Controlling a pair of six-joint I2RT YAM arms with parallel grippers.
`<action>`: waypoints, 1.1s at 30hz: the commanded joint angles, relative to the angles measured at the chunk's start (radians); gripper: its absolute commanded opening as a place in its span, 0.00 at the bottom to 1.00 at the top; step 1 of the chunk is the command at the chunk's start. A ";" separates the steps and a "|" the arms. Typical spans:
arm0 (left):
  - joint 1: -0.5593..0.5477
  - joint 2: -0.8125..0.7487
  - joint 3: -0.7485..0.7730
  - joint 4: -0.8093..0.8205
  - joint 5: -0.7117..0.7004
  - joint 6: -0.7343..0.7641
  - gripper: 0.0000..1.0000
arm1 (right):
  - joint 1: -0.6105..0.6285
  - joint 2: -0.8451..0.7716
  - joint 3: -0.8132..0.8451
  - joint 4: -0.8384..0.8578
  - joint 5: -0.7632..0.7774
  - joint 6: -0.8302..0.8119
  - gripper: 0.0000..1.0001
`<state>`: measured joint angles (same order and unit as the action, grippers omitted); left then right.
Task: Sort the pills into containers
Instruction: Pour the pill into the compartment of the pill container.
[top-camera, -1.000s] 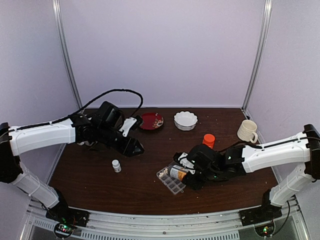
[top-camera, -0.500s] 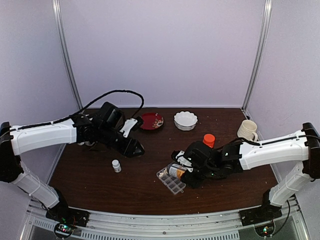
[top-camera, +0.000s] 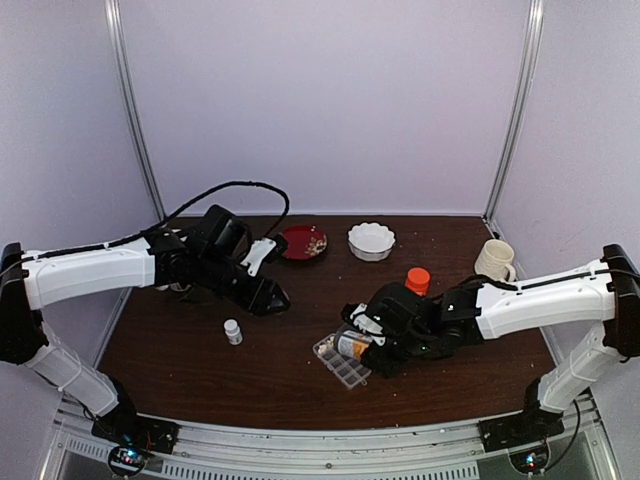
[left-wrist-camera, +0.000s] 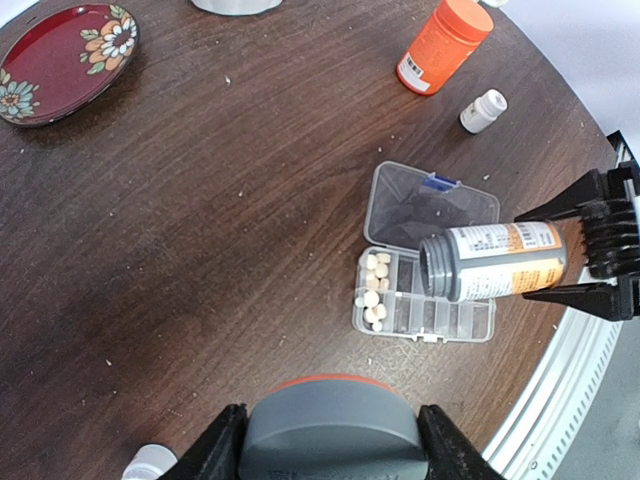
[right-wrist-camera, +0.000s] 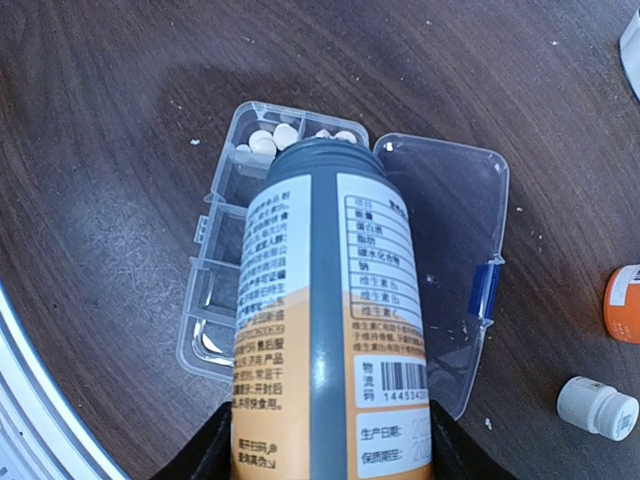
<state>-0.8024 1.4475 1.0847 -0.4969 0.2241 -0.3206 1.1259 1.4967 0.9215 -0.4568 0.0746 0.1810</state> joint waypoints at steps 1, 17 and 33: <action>-0.007 0.012 0.017 0.031 0.012 0.005 0.00 | 0.004 0.052 0.045 -0.045 -0.004 -0.013 0.00; -0.009 0.015 0.017 0.030 0.014 0.006 0.00 | 0.003 -0.010 0.010 0.012 -0.016 -0.002 0.00; -0.011 0.024 0.024 0.030 0.021 0.006 0.00 | 0.015 0.018 0.044 -0.053 0.005 0.007 0.00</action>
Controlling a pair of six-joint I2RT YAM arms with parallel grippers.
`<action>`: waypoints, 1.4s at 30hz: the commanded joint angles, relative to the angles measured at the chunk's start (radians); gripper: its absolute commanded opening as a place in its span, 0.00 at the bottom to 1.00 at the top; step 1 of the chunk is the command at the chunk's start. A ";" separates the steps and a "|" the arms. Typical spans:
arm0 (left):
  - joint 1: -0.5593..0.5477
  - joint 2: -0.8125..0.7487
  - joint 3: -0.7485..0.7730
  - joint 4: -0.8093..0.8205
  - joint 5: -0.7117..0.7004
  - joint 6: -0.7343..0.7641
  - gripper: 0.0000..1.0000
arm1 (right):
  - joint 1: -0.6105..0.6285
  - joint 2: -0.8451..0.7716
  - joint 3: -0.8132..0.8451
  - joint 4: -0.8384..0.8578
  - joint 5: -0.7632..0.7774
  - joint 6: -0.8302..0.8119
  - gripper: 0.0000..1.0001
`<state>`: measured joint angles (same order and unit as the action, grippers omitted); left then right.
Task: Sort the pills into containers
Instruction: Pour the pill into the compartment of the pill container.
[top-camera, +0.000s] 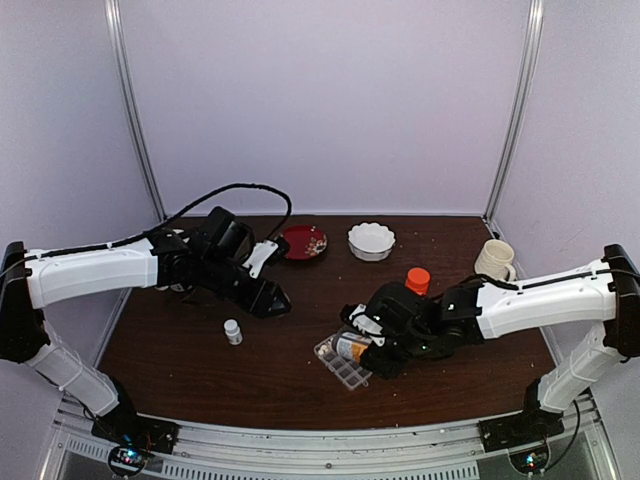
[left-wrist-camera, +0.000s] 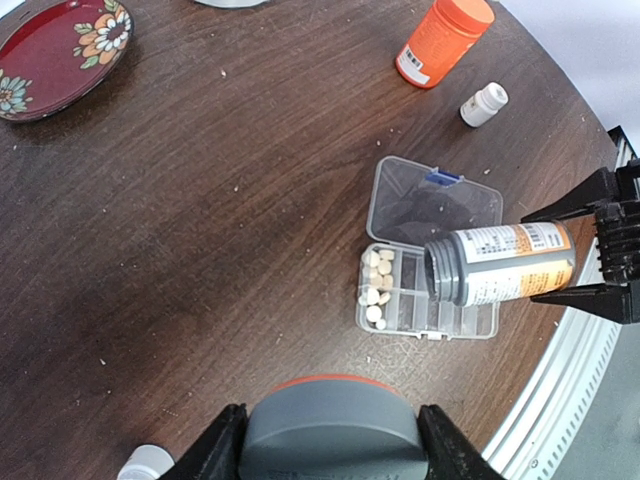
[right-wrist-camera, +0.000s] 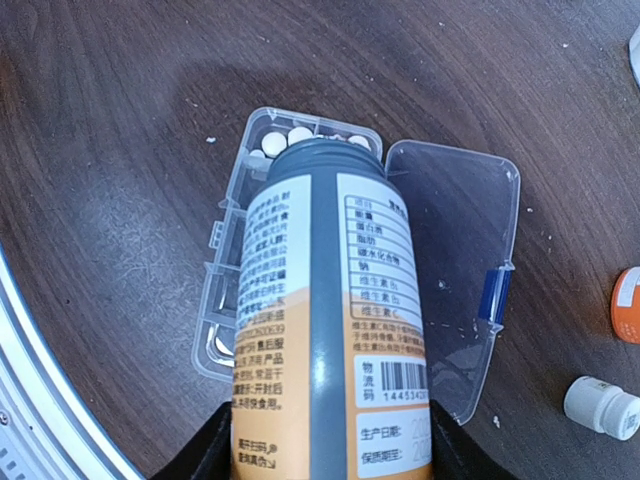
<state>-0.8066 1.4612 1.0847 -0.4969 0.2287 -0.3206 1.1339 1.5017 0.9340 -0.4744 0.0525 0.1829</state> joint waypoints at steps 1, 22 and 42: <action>-0.007 0.012 0.024 0.029 0.018 0.006 0.00 | 0.009 0.019 0.039 -0.046 0.030 0.000 0.00; -0.011 0.020 0.038 0.009 0.006 0.014 0.00 | 0.023 -0.086 -0.040 0.074 0.078 0.028 0.00; -0.020 0.035 0.060 0.000 0.008 0.014 0.00 | 0.032 -0.010 0.006 -0.001 0.033 0.040 0.00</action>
<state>-0.8192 1.4887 1.1076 -0.5041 0.2306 -0.3199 1.1553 1.4780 0.9257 -0.4782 0.0868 0.2016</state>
